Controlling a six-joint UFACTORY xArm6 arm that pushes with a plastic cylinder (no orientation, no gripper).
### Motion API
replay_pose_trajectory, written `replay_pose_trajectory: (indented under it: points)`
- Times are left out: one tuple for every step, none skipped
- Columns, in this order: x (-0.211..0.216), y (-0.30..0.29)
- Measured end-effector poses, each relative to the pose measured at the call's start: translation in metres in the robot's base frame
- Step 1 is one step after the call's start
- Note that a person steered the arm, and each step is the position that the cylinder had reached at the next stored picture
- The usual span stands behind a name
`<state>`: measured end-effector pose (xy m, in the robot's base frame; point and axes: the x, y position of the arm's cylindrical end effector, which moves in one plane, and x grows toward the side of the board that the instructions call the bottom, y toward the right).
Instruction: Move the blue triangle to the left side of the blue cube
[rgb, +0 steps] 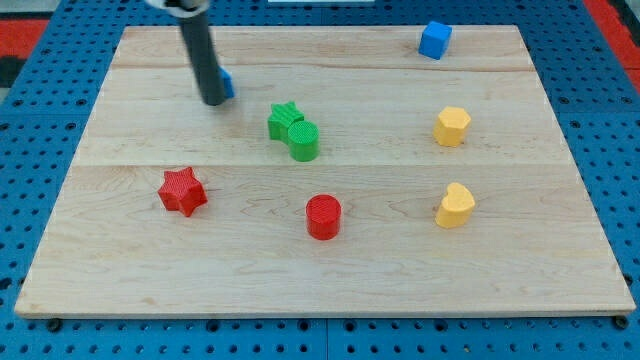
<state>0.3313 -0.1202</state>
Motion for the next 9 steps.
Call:
replay_pose_trajectory:
  points:
    - [-0.009,-0.028]
    - [-0.014,-0.066]
    - [-0.029,-0.047]
    - [-0.041,0.005]
    - [-0.050,0.032]
    - [-0.051,0.073]
    - [-0.070,0.103]
    - [-0.092,0.119]
    - [-0.093,0.148]
